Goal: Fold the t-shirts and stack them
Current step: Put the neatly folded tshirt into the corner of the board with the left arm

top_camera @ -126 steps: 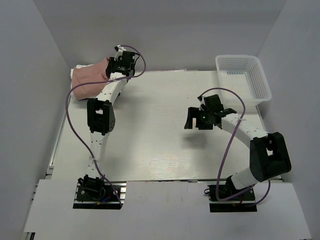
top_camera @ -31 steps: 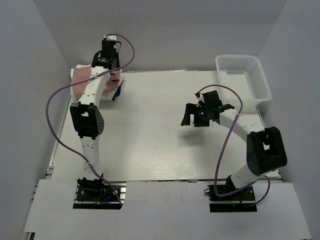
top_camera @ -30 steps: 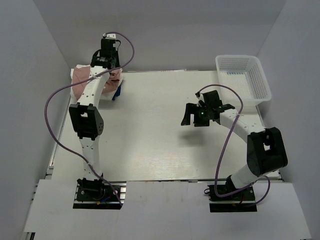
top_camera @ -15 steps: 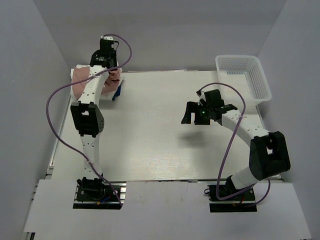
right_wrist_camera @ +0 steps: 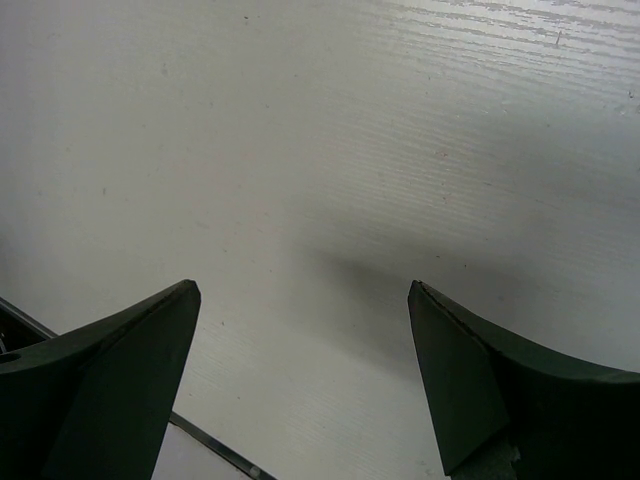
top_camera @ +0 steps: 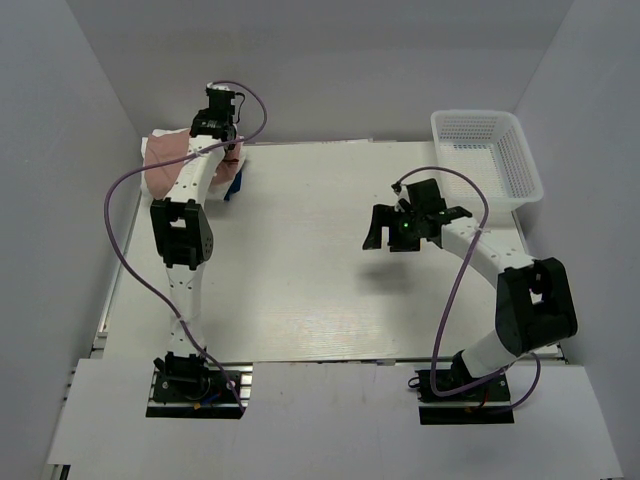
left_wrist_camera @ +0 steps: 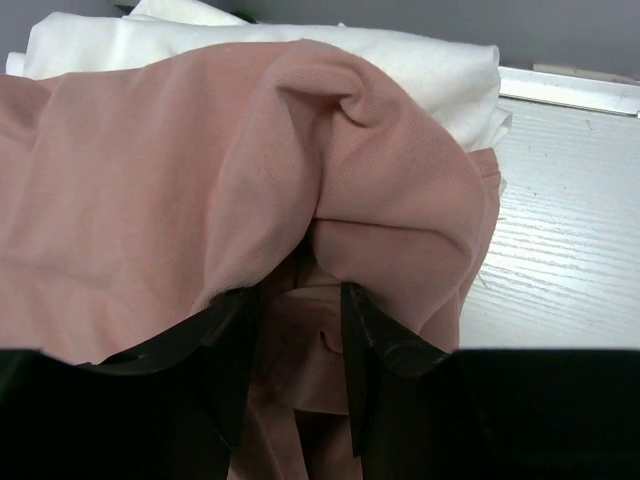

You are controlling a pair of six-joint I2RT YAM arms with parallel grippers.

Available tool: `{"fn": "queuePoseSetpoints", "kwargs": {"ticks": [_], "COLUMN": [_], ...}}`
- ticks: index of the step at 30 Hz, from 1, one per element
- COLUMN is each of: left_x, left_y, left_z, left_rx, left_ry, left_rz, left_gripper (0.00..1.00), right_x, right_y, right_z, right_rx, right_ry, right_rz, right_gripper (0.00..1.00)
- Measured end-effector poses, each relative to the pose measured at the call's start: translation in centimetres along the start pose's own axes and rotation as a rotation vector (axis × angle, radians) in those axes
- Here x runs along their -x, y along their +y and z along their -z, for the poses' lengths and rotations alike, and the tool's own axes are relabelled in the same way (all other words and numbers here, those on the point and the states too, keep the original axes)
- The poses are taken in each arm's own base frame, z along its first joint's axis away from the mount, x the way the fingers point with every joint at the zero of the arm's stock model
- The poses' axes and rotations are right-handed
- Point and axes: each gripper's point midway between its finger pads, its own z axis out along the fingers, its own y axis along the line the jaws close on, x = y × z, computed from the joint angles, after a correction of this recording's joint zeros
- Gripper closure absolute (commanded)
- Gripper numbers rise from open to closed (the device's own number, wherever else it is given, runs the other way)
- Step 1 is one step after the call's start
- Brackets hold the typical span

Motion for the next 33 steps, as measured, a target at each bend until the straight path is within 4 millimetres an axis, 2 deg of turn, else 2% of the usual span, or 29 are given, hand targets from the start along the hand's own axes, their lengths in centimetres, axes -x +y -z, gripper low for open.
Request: {"fn": "queuePoseSetpoints", "kwargs": {"ticks": [6, 14, 18, 22, 27, 30, 31, 33], "left_x": [0.8, 4.6, 5.2, 4.0, 1.4, -0.2, -0.5, -0.9], "left_y": [-0.3, 1.2, 1.8, 1.9, 2.0, 1.7, 1.7, 1.8], "left_z": [0.6, 5.1, 5.7, 4.9, 2.3, 1.1, 0.9, 0.6], "left_rx": [-0.031, -0.078, -0.074, -0.064, -0.028, -0.022, -0.020, -0.017], "left_ry": [-0.020, -0.111, -0.124, -0.086, -0.014, 0.027, 0.036, 0.046], "left_rz": [0.016, 0.070, 0.079, 0.073, 0.053, 0.041, 0.039, 0.041], "left_gripper": [0.52, 0.52, 0.52, 0.52, 0.54, 0.64, 0.74, 0.82], "right_x": [0.5, 0.4, 0.4, 0.3, 0.2, 0.2, 0.2, 0.2], "right_y": [0.1, 0.2, 0.2, 0.1, 0.1, 0.0, 0.0, 0.0], "right_z": [-0.3, -0.4, -0.4, -0.6, -0.6, -0.6, -0.6, -0.6], "right_rx": [0.004, 0.010, 0.012, 0.010, 0.006, 0.005, 0.004, 0.004], "right_ry": [0.001, 0.006, 0.011, 0.015, 0.015, 0.016, 0.016, 0.019], "right_rz": [0.000, -0.001, -0.002, -0.003, -0.003, -0.003, -0.003, -0.004], "right_gripper": [0.09, 0.09, 0.09, 0.09, 0.09, 0.09, 0.09, 0.09]}}
